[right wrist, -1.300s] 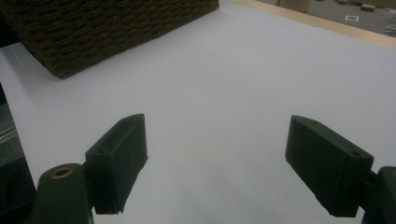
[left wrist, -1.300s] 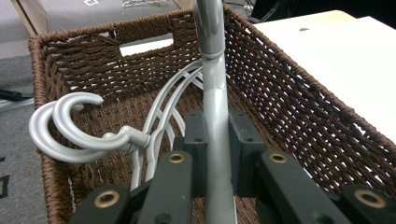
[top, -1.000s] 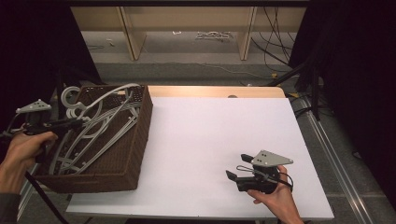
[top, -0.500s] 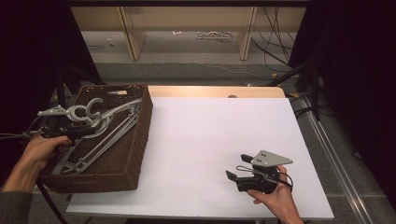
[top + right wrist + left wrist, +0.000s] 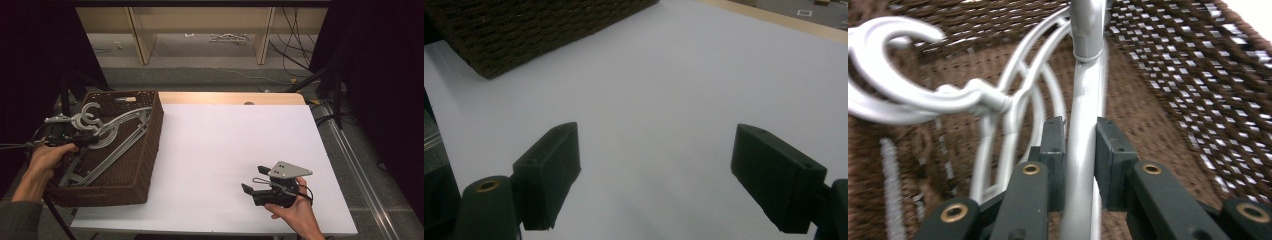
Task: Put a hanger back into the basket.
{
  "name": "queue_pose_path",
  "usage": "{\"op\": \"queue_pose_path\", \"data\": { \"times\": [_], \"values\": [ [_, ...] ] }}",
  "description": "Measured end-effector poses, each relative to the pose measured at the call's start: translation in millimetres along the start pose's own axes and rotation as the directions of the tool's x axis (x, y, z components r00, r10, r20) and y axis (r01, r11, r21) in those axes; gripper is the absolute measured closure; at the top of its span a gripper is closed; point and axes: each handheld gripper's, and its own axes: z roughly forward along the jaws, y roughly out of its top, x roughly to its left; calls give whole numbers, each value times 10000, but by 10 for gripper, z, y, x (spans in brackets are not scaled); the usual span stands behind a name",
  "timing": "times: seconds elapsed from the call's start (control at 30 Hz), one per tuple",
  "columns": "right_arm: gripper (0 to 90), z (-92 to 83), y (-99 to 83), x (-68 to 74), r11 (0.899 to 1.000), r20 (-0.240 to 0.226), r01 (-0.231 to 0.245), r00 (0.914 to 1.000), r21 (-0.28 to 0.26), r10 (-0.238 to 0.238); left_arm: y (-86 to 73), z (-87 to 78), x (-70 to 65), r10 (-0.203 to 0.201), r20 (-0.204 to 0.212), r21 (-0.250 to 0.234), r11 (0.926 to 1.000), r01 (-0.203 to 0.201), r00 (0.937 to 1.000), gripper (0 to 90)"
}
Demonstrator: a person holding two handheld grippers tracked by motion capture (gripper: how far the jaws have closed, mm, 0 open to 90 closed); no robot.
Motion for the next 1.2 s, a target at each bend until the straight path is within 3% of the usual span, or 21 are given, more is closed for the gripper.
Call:
{"op": "queue_pose_path", "data": {
  "times": [0.03,0.3,0.33,0.37,0.43,0.5,0.53,0.57,0.8,0.9,1.07,1.13,1.2],
  "values": [
    [205,1,1,4,10000,-3,-16,10000,-5,16,2,-4,33,213,-72,222,9995,-211,9997,740],
    [199,-12,4,-4,10000,110,-38,9999,54,38,-28,43,94,-278,-599,203,9994,291,9978,683],
    [199,-13,4,-4,10000,100,-58,9999,50,57,-27,40,95,-350,-738,134,9993,360,9967,669],
    [199,-13,4,-4,10000,102,-57,9999,55,57,-33,56,88,-520,-922,-244,9985,500,9944,637],
    [199,-12,4,-2,10000,109,-35,9999,53,34,-24,24,81,-502,-1279,-219,9986,478,9905,607],
    [199,-12,5,-1,10000,101,-40,9999,61,40,-20,-5,73,-576,-1362,-411,9978,525,9890,583],
    [199,-11,4,-2,10000,99,-49,9999,59,48,-14,-50,91,-314,-1530,-120,9995,299,9877,560],
    [198,-11,4,-2,10000,103,-60,9999,59,59,-9,-64,85,-421,-1626,-240,9990,387,9858,543],
    [198,-3,3,-1,9999,109,-46,9999,-138,48,43,-219,-44,-242,-1502,-997,9950,92,9884,499],
    [198,-7,5,0,9998,127,-63,9999,-172,65,69,-289,-138,-513,-1455,-1665,9857,267,9880,450],
    [197,-11,7,0,9997,150,-59,9999,-238,63,73,-378,-257,-460,-1358,-2163,9762,156,9897,400],
    [197,-14,9,0,9996,168,-78,9998,-256,83,61,-408,-321,-414,-1242,-2440,9697,100,9914,382],
    [197,-15,10,0,9996,195,-92,9998,-276,98,47,-436,-393,-384,-932,-2903,9569,98,9949,358]
  ]
}}
